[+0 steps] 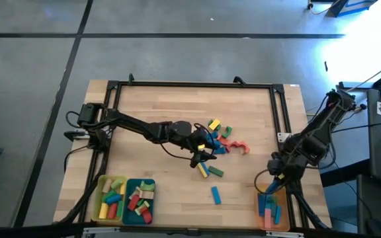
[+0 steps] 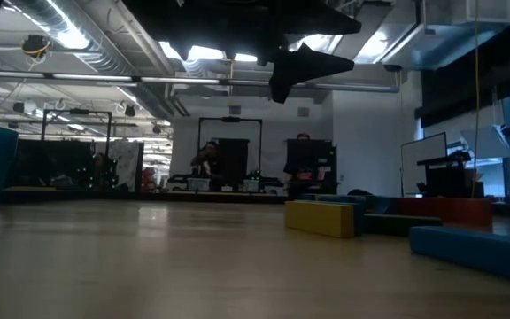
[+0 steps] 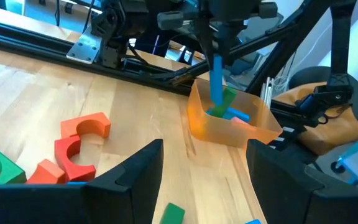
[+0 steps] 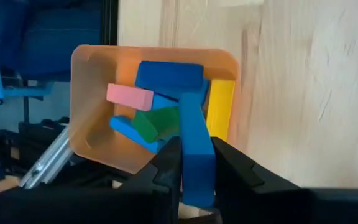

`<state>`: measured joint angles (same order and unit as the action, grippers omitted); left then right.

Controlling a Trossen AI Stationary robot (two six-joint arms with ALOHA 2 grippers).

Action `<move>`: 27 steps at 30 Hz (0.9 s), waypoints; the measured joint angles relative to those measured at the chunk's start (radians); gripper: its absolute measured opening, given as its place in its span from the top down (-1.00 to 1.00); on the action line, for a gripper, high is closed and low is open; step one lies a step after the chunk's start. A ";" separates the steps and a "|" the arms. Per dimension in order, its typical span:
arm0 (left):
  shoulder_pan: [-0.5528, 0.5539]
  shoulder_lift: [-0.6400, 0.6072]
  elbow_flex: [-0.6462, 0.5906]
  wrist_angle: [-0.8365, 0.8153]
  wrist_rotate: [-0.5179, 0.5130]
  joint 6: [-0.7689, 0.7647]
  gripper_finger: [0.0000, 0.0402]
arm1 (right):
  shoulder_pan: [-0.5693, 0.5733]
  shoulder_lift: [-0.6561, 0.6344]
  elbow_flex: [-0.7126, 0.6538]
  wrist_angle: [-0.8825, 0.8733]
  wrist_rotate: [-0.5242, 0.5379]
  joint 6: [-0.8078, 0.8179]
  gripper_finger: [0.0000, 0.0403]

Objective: Sort blocks by size
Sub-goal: Put the blue rectangular block into the orange bin

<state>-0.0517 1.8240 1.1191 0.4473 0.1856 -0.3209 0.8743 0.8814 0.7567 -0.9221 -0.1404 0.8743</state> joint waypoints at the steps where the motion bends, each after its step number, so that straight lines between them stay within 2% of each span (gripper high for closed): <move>1: 0.000 0.000 0.000 0.000 0.000 0.000 -0.05 | 0.005 0.000 0.000 -0.002 -0.001 0.018 0.64; 9: -0.004 0.000 0.000 -0.026 -0.080 0.134 -0.05 | 0.003 0.000 0.000 0.001 -0.031 0.124 0.60; 19: -0.058 0.000 0.000 -0.083 -0.081 0.274 -0.05 | 0.003 0.000 0.000 0.003 -0.028 0.125 0.15; 27: -0.124 0.022 0.044 -0.045 -0.082 0.302 -0.05 | 0.003 0.000 0.000 0.006 -0.028 0.124 0.07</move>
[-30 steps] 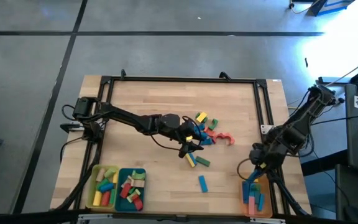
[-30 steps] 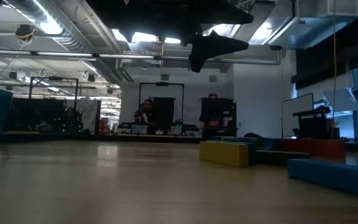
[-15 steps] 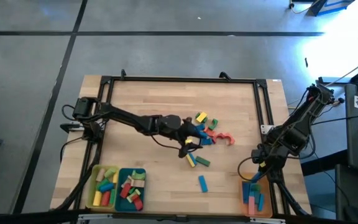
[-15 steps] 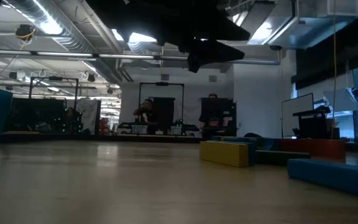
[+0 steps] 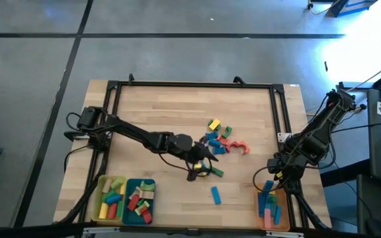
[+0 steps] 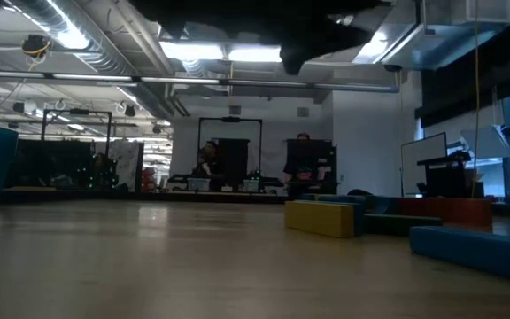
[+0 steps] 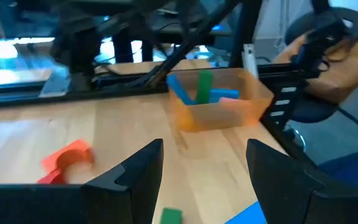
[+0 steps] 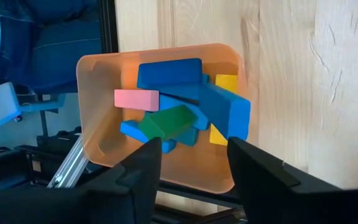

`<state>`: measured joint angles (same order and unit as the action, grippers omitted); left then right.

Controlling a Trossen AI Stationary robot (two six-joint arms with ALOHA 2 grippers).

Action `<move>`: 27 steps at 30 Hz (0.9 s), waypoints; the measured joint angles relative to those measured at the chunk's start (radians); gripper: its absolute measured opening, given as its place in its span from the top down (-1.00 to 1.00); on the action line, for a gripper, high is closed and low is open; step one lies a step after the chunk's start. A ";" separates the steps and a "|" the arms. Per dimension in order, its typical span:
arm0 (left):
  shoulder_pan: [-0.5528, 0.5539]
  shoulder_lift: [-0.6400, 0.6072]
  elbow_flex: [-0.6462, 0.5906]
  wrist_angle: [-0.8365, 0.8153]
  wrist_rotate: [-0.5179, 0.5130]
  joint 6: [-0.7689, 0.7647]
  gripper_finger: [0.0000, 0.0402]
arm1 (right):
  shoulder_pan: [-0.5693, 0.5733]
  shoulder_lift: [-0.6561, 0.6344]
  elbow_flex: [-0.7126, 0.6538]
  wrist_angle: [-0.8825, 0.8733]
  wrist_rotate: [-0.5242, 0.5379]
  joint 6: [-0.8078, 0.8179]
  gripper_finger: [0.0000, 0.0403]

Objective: Sort blocks by size
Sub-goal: Put the blue rectangular block into the orange bin

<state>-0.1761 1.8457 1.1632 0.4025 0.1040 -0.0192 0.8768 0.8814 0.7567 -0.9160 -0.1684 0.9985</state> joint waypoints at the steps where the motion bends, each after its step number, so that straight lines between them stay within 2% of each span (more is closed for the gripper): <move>1: -0.008 0.009 0.014 -0.005 0.001 0.014 -0.05 | 0.000 0.000 0.000 0.001 0.000 0.000 0.08; 7: -0.040 0.119 0.171 -0.128 0.043 0.104 -0.05 | 0.000 0.000 0.000 0.016 -0.011 0.012 0.09; 17: -0.097 0.396 0.477 -0.407 0.096 0.280 -0.05 | 0.000 -0.003 0.000 0.096 -0.033 0.072 0.09; 22: -0.131 0.483 0.567 -0.540 0.096 0.389 -0.05 | 0.000 -0.003 0.000 0.121 -0.025 0.073 0.09; 27: -0.134 0.508 0.584 -0.552 0.098 0.392 -0.05 | 0.000 -0.003 0.000 0.159 -0.004 0.074 0.09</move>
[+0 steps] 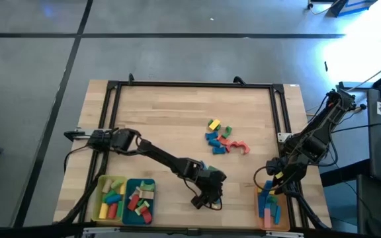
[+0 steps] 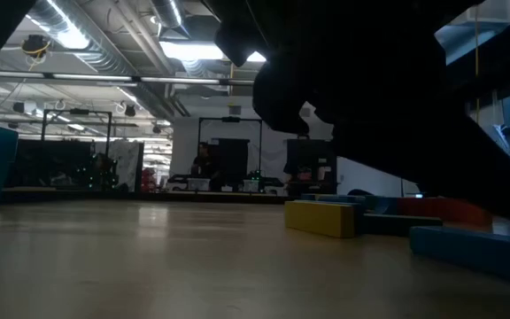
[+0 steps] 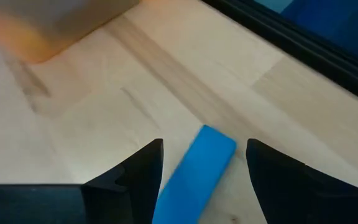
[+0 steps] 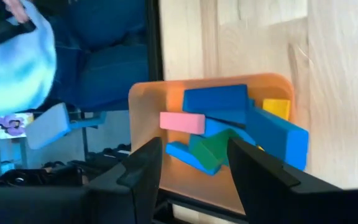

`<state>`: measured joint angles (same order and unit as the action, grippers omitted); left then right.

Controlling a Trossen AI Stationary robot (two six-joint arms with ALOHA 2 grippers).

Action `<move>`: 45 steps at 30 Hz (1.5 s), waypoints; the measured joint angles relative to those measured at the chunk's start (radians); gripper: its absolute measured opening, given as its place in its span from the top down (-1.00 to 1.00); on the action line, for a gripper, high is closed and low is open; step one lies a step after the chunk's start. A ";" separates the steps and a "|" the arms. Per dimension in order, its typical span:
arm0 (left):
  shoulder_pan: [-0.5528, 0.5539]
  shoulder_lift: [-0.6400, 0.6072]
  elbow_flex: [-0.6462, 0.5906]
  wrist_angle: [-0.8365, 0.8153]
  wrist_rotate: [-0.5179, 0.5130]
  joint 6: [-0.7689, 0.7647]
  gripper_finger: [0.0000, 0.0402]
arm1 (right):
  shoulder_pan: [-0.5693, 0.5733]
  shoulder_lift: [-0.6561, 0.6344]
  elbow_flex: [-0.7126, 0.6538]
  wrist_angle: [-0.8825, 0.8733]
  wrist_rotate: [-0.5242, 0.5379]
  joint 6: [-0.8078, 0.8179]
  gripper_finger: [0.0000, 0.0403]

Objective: Sort blocks by size
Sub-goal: Put the blue rectangular block into the orange bin

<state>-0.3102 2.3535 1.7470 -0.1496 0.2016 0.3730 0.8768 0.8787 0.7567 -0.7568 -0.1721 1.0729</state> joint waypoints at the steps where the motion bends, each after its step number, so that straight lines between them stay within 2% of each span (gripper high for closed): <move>1: 0.004 0.000 0.001 0.000 0.000 0.000 -0.05 | 0.000 0.000 0.000 0.011 0.003 0.000 0.09; 14: 0.024 0.000 0.002 -0.081 -0.002 0.069 -0.05 | 0.000 0.000 0.000 0.079 -0.017 0.000 0.09; 25: 0.026 0.045 0.004 -0.066 0.008 0.072 -0.04 | 0.000 0.000 0.000 0.079 -0.020 0.000 0.09; 29: 0.025 0.042 0.004 -0.073 0.007 0.072 0.08 | 0.000 0.000 0.000 0.084 -0.020 0.000 0.09; 35: 0.030 0.042 0.003 -0.093 0.007 0.016 0.43 | 0.000 0.000 0.000 0.170 -0.018 -0.008 0.09; 39: 0.036 0.040 0.003 -0.090 0.026 -0.072 0.55 | 0.000 0.000 0.000 0.283 0.085 -0.082 0.09; 45: 0.051 0.043 0.059 -0.120 0.046 -0.234 0.54 | 0.000 0.008 0.000 0.407 0.356 -0.373 0.09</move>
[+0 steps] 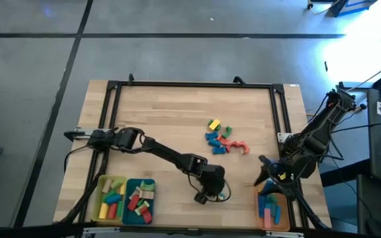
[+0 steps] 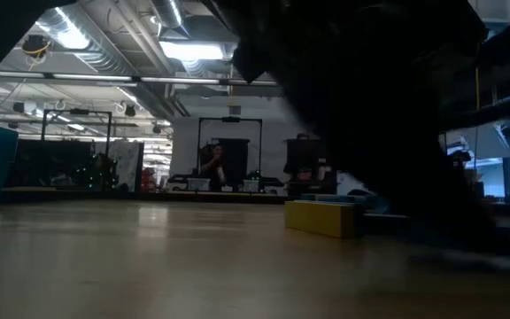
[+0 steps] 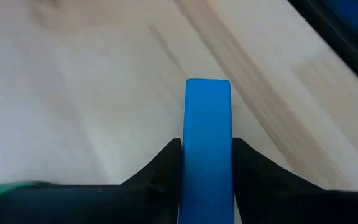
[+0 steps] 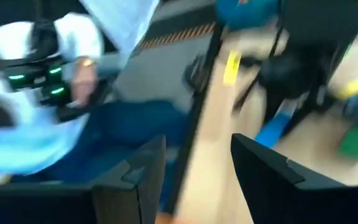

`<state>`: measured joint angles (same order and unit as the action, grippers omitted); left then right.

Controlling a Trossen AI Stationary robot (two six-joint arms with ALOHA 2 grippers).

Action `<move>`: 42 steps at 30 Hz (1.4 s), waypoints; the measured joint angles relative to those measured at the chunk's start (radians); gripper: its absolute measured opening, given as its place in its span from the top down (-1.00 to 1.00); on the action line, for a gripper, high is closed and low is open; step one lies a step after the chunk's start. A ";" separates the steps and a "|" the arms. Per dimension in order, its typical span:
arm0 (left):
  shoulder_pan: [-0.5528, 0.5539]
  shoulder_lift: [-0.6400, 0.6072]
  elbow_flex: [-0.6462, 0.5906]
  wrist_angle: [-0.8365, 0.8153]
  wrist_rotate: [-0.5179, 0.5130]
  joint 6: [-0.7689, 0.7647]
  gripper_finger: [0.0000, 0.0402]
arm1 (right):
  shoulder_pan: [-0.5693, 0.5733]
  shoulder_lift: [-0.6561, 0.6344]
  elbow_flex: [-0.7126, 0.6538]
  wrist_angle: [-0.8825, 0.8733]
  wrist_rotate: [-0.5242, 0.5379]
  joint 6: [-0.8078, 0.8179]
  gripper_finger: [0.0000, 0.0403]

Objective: Sort blocks by size
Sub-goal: Put the blue rectangular block into the orange bin

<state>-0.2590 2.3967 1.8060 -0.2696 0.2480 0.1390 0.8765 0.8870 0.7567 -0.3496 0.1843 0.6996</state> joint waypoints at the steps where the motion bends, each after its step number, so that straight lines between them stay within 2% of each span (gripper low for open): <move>1: 0.006 0.001 0.014 0.005 0.004 -0.027 0.53 | 0.000 0.003 0.000 0.012 0.038 -0.044 0.09; 5: 0.034 0.001 0.086 0.009 0.034 -0.134 0.49 | 0.000 0.030 0.000 0.012 0.122 -0.190 0.09; 10: 0.082 0.001 0.161 0.010 0.121 -0.270 0.54 | 0.000 0.075 0.000 0.006 0.119 -0.339 0.09; 19: 0.161 -0.002 0.242 0.017 0.352 -0.474 0.49 | 0.001 0.092 0.000 -0.103 0.088 -0.368 0.09; 22: 0.180 -0.003 0.249 0.026 0.382 -0.525 0.52 | 0.001 0.092 0.000 -0.125 0.096 -0.368 0.09; 31: 0.219 -0.003 0.249 0.044 0.404 -0.595 0.49 | 0.001 0.092 0.000 -0.218 0.234 -0.368 0.09; 42: 0.248 -0.004 0.249 0.206 0.433 -0.704 0.48 | 0.001 0.091 0.000 -0.271 0.389 -0.368 0.09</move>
<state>-0.0109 2.3927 2.0548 -0.0641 0.6811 -0.5651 0.8776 0.9783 0.7567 -0.6207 0.5729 0.3312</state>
